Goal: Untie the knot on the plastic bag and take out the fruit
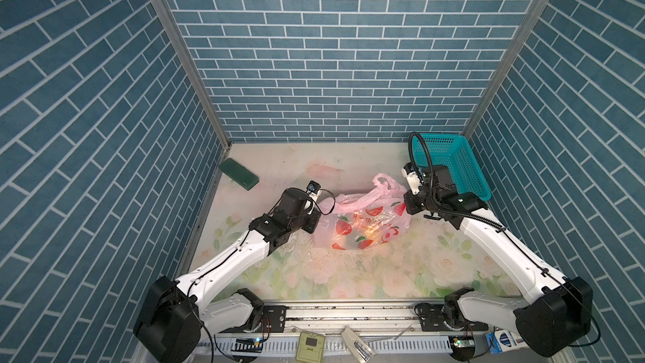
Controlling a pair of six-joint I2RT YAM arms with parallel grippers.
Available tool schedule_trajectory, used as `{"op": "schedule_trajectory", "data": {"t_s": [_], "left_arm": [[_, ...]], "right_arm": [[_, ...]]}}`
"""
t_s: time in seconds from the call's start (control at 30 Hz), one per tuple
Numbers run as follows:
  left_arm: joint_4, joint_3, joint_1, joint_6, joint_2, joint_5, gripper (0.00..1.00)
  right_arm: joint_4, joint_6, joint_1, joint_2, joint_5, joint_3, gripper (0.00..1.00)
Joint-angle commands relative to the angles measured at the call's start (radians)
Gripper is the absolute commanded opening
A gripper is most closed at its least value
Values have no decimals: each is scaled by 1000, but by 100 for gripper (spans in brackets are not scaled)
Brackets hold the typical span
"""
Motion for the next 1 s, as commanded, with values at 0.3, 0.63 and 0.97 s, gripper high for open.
{"op": "schedule_trajectory", "data": {"t_s": [0.3, 0.63, 0.97], "left_arm": [[-57, 131, -56, 17, -51, -36, 90], [12, 296, -266, 45, 117, 16, 99], [154, 394, -364, 62, 313, -124, 87]], "right_arm": [[-24, 117, -6, -42, -102, 17, 0], [-37, 249, -3, -97, -192, 67, 0], [-38, 262, 0, -124, -211, 69, 0]]}}
